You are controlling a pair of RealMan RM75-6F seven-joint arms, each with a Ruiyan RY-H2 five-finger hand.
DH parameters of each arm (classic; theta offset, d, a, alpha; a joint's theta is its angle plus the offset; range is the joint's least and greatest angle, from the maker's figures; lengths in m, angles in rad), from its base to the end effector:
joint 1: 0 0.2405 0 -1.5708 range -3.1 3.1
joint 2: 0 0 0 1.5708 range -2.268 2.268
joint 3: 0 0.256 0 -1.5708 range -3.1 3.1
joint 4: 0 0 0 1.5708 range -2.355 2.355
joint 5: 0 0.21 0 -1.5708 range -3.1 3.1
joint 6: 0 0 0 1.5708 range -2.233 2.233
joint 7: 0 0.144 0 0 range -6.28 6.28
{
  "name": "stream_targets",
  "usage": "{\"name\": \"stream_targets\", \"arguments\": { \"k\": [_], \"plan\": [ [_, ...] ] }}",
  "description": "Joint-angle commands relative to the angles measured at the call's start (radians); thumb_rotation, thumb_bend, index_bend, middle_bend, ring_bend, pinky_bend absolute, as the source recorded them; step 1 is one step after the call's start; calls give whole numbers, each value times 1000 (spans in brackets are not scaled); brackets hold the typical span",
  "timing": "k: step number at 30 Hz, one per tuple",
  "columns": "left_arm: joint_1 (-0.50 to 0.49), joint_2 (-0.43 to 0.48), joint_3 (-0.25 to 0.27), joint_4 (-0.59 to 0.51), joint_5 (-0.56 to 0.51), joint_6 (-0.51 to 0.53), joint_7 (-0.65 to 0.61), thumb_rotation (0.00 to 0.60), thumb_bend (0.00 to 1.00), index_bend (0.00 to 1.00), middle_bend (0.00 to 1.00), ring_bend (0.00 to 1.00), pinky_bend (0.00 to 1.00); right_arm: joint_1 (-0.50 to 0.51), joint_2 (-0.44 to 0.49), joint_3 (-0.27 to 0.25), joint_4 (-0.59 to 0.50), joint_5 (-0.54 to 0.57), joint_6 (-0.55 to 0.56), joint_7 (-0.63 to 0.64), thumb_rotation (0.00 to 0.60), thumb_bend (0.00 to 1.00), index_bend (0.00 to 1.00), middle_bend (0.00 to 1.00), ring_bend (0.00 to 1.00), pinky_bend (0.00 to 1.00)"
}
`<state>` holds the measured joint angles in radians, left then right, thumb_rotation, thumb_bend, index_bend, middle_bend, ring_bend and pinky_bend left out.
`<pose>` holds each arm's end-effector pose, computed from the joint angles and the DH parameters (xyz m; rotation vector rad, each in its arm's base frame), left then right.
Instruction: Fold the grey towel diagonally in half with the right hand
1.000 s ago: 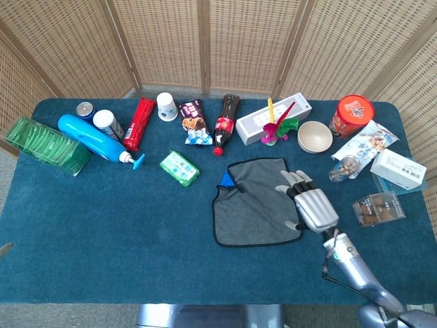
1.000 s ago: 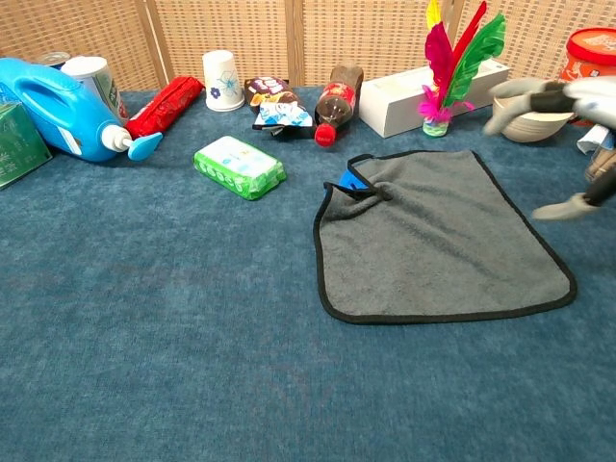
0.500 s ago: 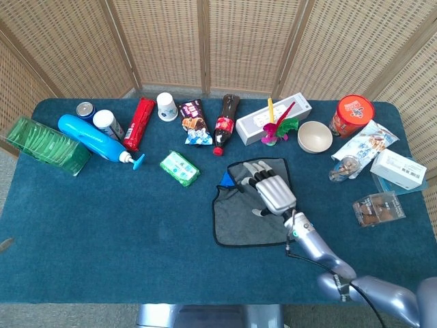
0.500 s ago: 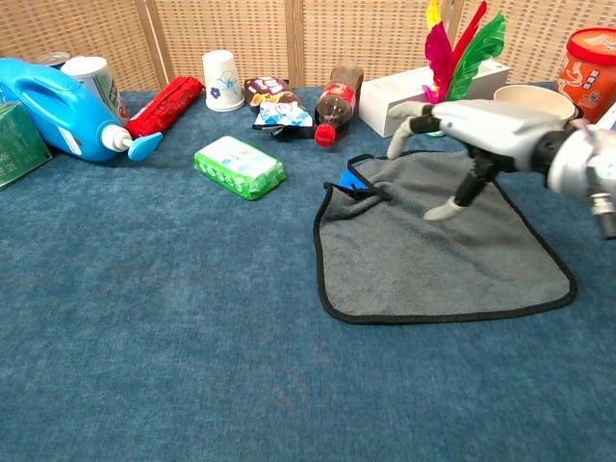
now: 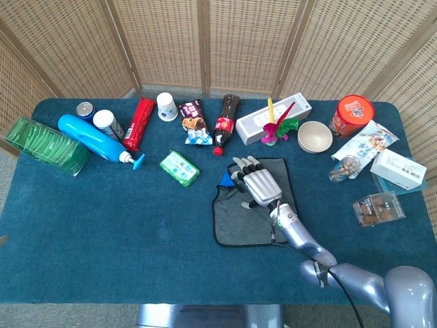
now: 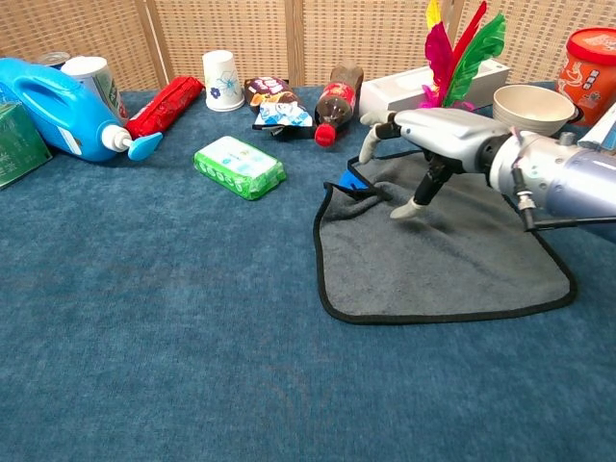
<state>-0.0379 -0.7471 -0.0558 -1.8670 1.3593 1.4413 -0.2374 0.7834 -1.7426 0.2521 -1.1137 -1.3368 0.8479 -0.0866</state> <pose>-0.3030 0.1637 0.2514 -1.1945 -1.0806 -0.8913 -0.1427 -0.3783 -0.0551 1.9096 -0.9363 1.0155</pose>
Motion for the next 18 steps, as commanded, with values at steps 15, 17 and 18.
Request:
{"name": "stream_targets", "arguments": {
  "k": [15,17,18],
  "plan": [
    [-12,3,-10,12,-26,-36,-14,600,191,0,0,0,0,93,-104,10,190,34,-65,37,600,191,358,11,0,98],
    [-13,3,-10,12,-28,-38,-14,600,191,0,0,0,0,102,-115,10,205,36,-70,40,600,212,381,16,0,101],
    [-13,3,-11,12,-29,-39,-14,600,191,0,0,0,0,104,-119,9,212,37,-69,40,600,221,400,21,0,104]
  ]
}}
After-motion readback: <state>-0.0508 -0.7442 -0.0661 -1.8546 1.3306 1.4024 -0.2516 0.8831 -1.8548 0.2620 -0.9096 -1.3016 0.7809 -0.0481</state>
